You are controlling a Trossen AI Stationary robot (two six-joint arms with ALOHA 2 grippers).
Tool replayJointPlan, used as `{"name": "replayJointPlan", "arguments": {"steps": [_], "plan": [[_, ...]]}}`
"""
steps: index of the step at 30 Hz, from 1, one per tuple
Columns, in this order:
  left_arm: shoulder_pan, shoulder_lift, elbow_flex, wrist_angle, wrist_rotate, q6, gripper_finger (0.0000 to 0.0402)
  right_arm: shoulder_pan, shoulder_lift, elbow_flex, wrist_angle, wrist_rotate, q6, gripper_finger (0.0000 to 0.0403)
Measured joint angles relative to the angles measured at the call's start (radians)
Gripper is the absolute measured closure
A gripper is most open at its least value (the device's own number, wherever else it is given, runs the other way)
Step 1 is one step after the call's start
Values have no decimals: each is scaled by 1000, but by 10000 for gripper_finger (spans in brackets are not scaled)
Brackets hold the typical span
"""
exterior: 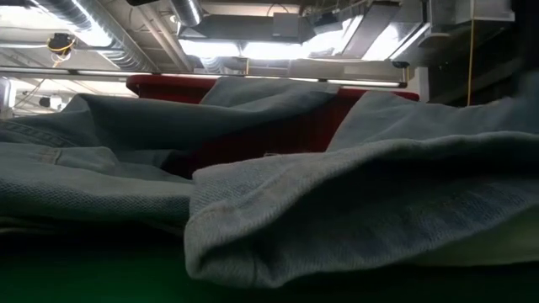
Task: Fold Laundry from Bin
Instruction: Fold the light blue pants
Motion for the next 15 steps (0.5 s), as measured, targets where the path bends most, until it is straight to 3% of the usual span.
{"name": "replayJointPlan", "arguments": {"steps": [6, 11, 15], "plan": [[0, -9, 0, -16, 10, -1, 306, -92, 0, 0, 174, 24, -109, 376], [0, -52, 0, -66, 30, -11, 315, -199, 0, 0, 326, 14, -131, 398], [0, -110, 0, -149, 31, -29, 316, -285, 4, 0, 424, -51, -148, 394]]}}
